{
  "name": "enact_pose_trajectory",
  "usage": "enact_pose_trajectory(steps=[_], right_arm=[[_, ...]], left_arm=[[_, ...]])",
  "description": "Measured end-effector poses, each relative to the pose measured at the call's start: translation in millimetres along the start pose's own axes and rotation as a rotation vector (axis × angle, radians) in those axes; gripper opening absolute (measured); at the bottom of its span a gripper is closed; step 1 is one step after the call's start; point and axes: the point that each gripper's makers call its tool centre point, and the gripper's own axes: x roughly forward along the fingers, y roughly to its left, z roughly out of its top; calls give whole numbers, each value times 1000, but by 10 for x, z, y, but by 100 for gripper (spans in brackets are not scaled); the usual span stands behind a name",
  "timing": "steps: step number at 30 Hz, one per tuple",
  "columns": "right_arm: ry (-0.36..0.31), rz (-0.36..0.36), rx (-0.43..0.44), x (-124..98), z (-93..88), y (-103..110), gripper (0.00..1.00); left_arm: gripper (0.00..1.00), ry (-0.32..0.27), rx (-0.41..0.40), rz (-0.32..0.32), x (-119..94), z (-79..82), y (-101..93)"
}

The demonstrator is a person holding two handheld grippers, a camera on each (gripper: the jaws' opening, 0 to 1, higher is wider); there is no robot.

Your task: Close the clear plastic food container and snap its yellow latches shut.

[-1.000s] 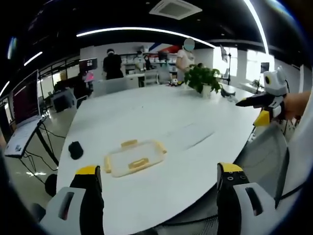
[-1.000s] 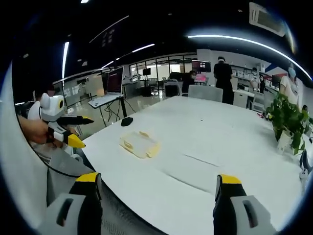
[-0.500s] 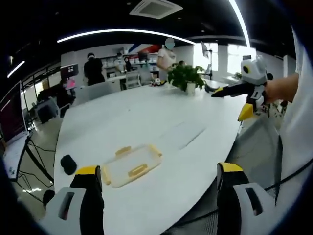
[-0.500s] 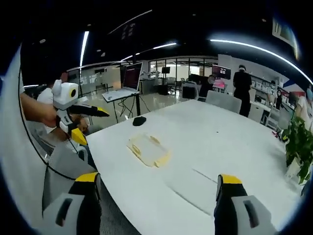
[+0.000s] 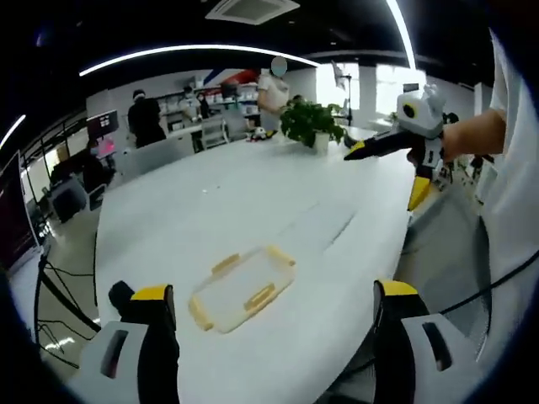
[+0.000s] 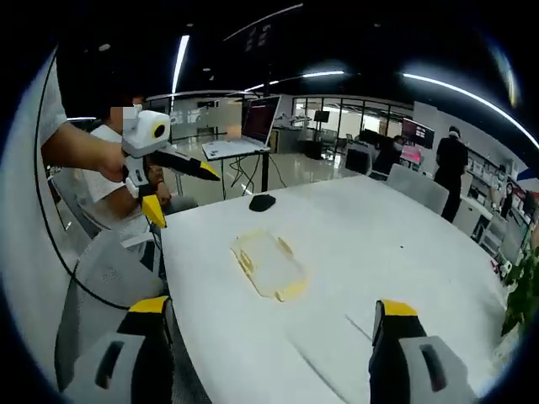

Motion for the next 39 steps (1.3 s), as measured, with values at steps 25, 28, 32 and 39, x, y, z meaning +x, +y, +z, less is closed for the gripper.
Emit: enact_pose_trajectory(steps=[25, 28, 32, 39], right_arm=[[55, 107, -135, 743, 199, -186, 92], [73, 132, -105, 824, 133, -175, 91], [99, 148, -108, 919, 70, -166, 90], [145, 170, -148, 1080, -16, -162, 89]], left_arm=[[85, 147, 267, -212, 264, -315, 446], [85, 166, 285, -232, 305, -366, 508], [82, 175, 302, -266, 323, -410, 570], [76, 181, 306, -341, 377, -484, 677]])
